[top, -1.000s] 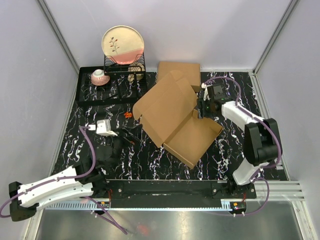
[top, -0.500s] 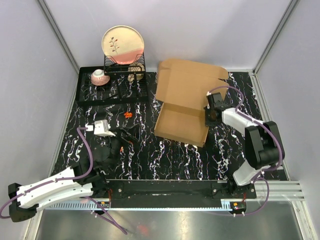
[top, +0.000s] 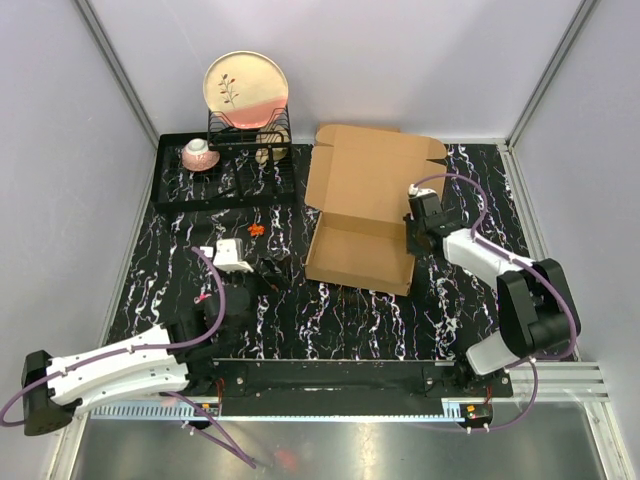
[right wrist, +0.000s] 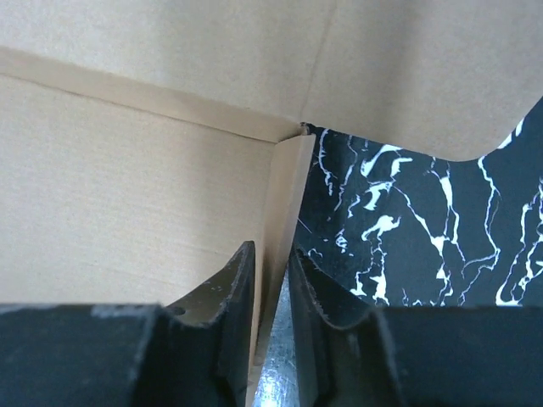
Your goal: Fold the paper box
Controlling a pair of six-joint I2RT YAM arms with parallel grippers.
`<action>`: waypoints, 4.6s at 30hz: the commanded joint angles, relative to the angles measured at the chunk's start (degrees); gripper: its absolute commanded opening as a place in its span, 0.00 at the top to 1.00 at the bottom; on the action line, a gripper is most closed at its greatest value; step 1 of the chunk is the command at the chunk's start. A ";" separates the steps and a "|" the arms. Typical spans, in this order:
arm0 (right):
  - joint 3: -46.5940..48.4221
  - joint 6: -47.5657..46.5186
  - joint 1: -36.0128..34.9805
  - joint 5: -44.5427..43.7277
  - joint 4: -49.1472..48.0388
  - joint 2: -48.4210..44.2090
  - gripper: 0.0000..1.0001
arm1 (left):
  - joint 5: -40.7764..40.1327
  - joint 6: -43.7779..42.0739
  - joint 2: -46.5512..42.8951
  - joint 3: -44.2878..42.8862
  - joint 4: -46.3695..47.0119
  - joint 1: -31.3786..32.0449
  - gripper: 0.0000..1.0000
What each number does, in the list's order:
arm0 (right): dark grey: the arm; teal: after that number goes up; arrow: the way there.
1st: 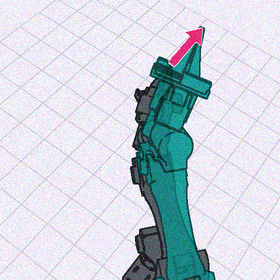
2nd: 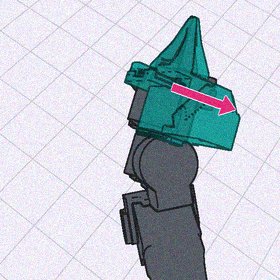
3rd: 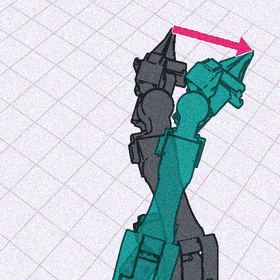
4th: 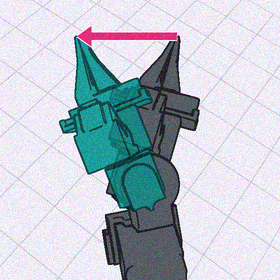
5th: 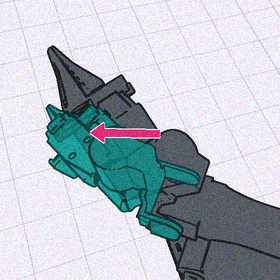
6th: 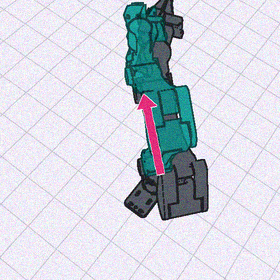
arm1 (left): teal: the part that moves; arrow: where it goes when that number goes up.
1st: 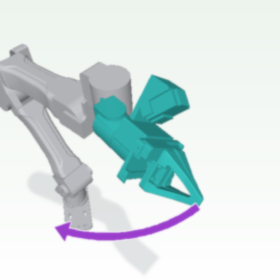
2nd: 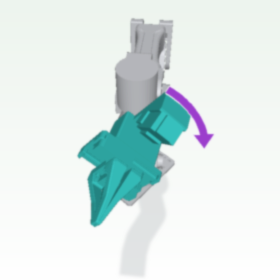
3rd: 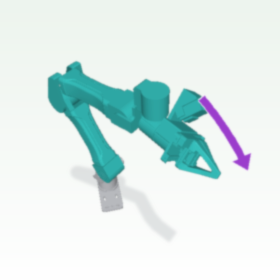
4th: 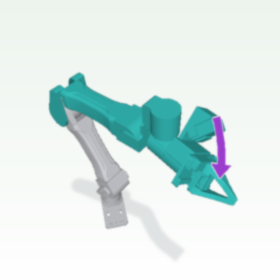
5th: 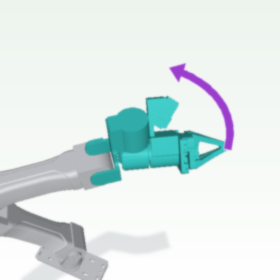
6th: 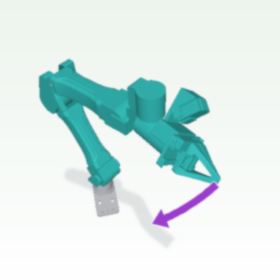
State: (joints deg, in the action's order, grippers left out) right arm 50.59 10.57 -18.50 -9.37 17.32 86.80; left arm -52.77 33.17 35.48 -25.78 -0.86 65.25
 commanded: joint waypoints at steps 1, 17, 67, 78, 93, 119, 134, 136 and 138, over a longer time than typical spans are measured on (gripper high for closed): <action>1.26 -3.01 -3.47 -5.30 -2.48 2.05 0.66 | -1.37 1.63 1.43 -2.26 -1.07 0.22 0.01; 1.71 6.21 -4.35 -11.29 8.08 -20.26 0.36 | 12.32 2.25 17.22 -8.05 -0.81 -13.38 0.01; -9.19 13.08 -4.44 4.88 4.65 -44.09 0.43 | 14.27 20.93 23.84 -12.54 -33.39 -26.05 0.08; -10.95 13.60 -4.44 7.17 2.37 -44.79 0.43 | 16.57 51.20 30.68 -11.31 -56.44 -28.51 0.09; -12.09 14.13 -4.44 7.52 3.07 -46.20 0.43 | 19.20 39.88 43.61 -12.81 -37.03 -34.58 0.18; -6.21 13.25 -4.44 6.91 6.40 -45.15 0.44 | 8.64 12.16 25.49 -26.75 -16.30 -12.88 0.91; -2.60 12.29 -4.44 2.60 10.45 -44.62 0.43 | 8.22 -8.83 68.84 -60.52 -25.32 -8.83 0.10; -2.34 12.11 -4.44 1.72 10.71 -44.44 0.43 | 6.29 -8.56 66.84 -59.83 -24.37 -8.74 0.01; -2.42 12.11 -4.44 0.84 10.72 -44.09 0.43 | 5.06 -9.00 63.15 -57.55 -22.96 -8.83 0.01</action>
State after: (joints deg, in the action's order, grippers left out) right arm 45.63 23.70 -22.57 -5.56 27.73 42.30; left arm -40.95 26.81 105.89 -82.26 -24.73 56.42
